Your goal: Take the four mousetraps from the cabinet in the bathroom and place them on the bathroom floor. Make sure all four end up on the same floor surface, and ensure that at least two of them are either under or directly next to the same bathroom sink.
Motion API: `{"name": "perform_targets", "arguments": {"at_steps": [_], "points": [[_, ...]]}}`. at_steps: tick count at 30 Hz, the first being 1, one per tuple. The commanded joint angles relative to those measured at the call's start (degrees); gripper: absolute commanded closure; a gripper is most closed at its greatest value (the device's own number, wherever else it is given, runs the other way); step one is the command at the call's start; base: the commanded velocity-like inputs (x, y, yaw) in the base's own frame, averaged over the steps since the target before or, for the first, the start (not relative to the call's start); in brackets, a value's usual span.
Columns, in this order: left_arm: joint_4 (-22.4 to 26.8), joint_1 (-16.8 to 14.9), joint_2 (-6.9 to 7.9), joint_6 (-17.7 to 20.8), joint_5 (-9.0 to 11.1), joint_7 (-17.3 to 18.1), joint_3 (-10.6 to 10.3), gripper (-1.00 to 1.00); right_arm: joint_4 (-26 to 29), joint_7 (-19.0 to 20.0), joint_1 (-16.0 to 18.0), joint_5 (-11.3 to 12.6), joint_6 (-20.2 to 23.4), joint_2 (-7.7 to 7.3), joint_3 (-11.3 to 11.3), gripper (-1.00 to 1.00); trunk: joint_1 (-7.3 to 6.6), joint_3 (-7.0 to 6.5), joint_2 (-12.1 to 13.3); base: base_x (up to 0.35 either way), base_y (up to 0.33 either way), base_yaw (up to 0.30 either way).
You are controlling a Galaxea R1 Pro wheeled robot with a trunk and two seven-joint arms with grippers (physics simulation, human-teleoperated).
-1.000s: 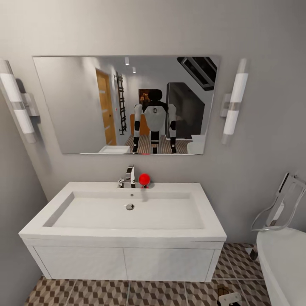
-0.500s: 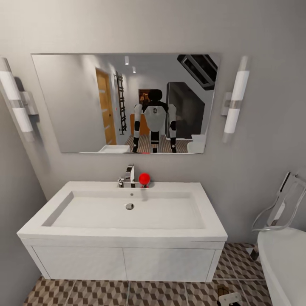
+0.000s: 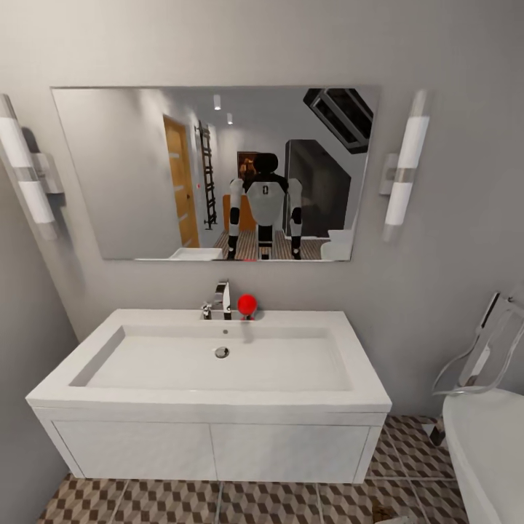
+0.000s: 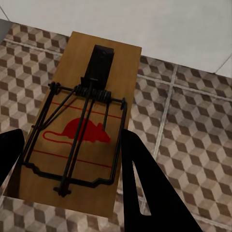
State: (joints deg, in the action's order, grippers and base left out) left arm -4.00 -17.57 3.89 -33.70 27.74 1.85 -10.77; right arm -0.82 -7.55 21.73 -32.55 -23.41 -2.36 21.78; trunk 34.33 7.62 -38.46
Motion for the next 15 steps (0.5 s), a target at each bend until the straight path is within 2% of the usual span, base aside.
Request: {"name": "perform_targets", "arguments": {"at_steps": [1, 10, 12, 13, 15], "points": [[-0.22, -0.1, -0.02, -0.3, 0.47, 0.18, -0.48, 1.0, -1.13, -0.15, 0.07, -0.46, -0.24, -0.01, 0.34, 1.0, 0.24, 0.28, -0.5, 0.0, 0.0, 0.0], [-0.22, -0.1, -0.02, -0.31, 0.47, 0.18, -0.43, 1.0, -3.51, 0.07, -3.18, -0.55, -1.56, -0.1, 0.37, 1.0, 2.22, 1.9, -4.11, 0.0, 0.0, 0.0], [-0.22, -0.1, -0.02, -0.32, 0.5, 0.18, -0.41, 1.0, -3.55, -0.27, -4.55, -0.51, -6.72, -0.14, 0.37, 1.0, 2.66, 2.26, -4.91, 0.0, 0.0, 0.0], [-0.22, -0.1, -0.02, -0.32, 0.53, 0.18, -0.4, 1.0, -3.57, -0.43, -5.62, -0.5, -11.47, -0.18, 0.37, 1.0, 2.88, 2.44, -5.31, 0.0, 0.0, 0.0], [-0.22, -0.1, -0.02, -0.32, 0.55, 0.18, -0.4, 1.0, -3.57, -0.6, -6.74, -0.5, -15.84, -0.2, 0.34, 1.0, 3.32, 2.79, -6.12, 0.0, 0.0, 0.0]]}}
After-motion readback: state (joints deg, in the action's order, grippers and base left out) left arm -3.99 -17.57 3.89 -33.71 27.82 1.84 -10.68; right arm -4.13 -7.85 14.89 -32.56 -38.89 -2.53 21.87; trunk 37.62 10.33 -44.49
